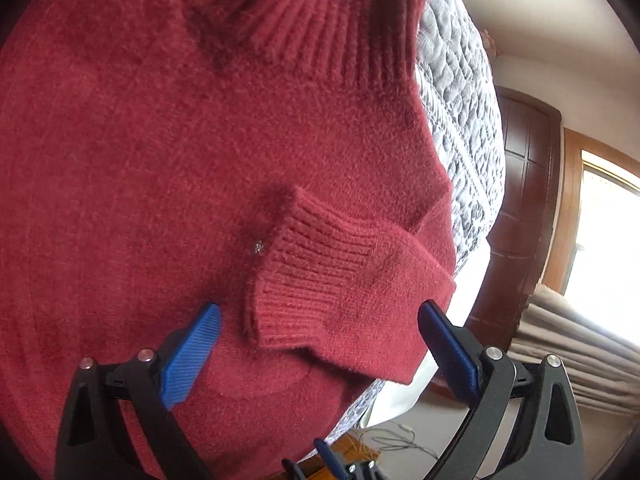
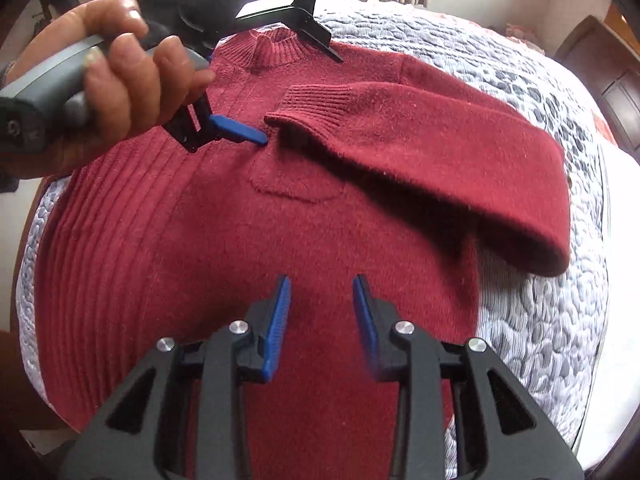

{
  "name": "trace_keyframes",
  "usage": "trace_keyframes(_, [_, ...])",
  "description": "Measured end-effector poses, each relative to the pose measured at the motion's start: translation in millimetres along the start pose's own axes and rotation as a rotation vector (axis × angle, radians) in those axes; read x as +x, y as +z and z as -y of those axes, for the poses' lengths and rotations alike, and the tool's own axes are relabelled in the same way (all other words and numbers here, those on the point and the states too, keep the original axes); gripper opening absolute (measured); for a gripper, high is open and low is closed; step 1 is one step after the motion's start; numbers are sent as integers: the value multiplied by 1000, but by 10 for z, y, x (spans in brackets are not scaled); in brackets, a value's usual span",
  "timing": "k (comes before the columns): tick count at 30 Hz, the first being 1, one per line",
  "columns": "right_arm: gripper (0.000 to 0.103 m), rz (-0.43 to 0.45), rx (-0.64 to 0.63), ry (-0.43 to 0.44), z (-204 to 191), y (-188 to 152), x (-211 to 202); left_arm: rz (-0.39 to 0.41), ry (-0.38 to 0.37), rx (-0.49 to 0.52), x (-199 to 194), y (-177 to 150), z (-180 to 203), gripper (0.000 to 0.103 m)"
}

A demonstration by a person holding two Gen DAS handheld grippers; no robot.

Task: Fold small clothes
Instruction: 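Lift the cuff with the right tool and fold the sleeve across the sweater body, then grasp the other sleeve cuff with the left tool while the right tool releases its sleeve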

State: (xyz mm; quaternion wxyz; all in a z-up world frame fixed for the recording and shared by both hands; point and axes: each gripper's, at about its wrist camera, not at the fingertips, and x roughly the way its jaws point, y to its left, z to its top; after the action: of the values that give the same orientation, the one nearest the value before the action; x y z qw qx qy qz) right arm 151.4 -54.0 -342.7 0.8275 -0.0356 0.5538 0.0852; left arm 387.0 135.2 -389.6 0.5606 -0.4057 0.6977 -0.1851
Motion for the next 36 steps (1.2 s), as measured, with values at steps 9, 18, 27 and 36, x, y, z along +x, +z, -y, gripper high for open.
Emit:
trace_keyframes(9, [33,30,67,103,-151,1,-230,18,106,-28,98,29,31,15])
trace_keyframes(18, [33,18,55,110,-199,27,-270,142,122,171,-339,-153,503,9])
trace_keyframes(27, [33,2,50,120,-291,14,-271,293,167,454,-1103,-438,1137,8])
trace_keyframes(36, [33,-9,30,139,-470,4,-283,404,214,504,-1819,-408,838,8])
